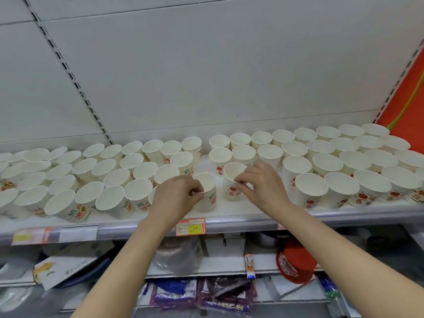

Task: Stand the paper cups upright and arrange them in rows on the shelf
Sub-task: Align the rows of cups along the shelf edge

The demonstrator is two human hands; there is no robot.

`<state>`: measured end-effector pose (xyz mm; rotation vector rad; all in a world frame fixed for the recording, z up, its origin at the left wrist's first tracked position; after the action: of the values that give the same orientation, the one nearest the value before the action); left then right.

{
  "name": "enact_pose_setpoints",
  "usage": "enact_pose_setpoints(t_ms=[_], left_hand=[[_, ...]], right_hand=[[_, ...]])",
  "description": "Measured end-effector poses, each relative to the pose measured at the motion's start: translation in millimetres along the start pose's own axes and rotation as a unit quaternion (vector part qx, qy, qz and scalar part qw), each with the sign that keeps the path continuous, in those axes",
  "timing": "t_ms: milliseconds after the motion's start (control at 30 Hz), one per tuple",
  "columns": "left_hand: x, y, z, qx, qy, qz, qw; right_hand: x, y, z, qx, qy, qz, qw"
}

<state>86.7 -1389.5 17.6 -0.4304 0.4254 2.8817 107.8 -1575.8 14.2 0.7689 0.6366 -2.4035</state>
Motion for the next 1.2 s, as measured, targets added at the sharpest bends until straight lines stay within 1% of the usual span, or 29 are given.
enact_pose_setpoints(t_ms=[67,167,267,367,467,567,767,900,1033,1133,1200], left_hand=[[-7.4,8.9,-9.6,0.023,-0.001,-0.025,0.999],[-19.6,20.3,-25.4,0.046,-0.007,-0.04,0.998],[-30.5,30.8,-40.1,0.049,-0.019,-0.055,0.997],[-39.9,43.1,-47.0,0.048,-0.015,-0.067,0.996],[-48.0,53.7,-52.3,0.031,-0.019,-0.071,0.997],[-54.6,59.8,-57.3,0.03,-0.025,-0.068,0.997],[-59.9,76.0,-63.4,0.02,-0.019,-0.066,0.997],[-61.3,78.0,-67.9,0.017,-0.021,-0.042,0.999],[-54.7,78.9,-68.4,0.045,-0.018,-0.037,0.998],[-45.5,76.8,-59.7,0.059,0.003,-0.037,0.998],[-35.0,67.2,-50.7,0.046,0.026,-0.027,0.998]], right_hand=[[6.4,14.1,14.6,0.034,0.025,-0.025,0.999],[11.9,30.9,25.6,0.079,0.028,-0.06,0.995],[15.5,38.3,27.2,0.118,0.014,-0.074,0.99],[18.0,47.4,26.8,0.15,-0.005,-0.092,0.984],[16.9,55.6,28.0,0.165,-0.033,-0.103,0.98],[13.5,61.4,29.9,0.179,-0.066,-0.1,0.976],[12.2,72.5,38.1,0.176,-0.087,-0.087,0.977],[13.0,75.1,35.4,0.193,-0.082,-0.075,0.975],[15.6,75.1,32.0,0.208,-0.065,-0.049,0.975],[16.5,74.7,26.3,0.211,-0.062,-0.032,0.975],[17.8,73.5,24.2,0.203,-0.042,-0.02,0.978]])
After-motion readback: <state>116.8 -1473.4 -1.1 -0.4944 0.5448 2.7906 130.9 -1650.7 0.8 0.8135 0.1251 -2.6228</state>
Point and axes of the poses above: each hand's wrist, its own x-axis away from the middle knuckle, its own z-axis out of the back of the hand, y = z × x, the point moved 9 cm from there along -x, towards the middle knuckle, and after that the axes turned 4 degrees about y, right-handed, at the moved point
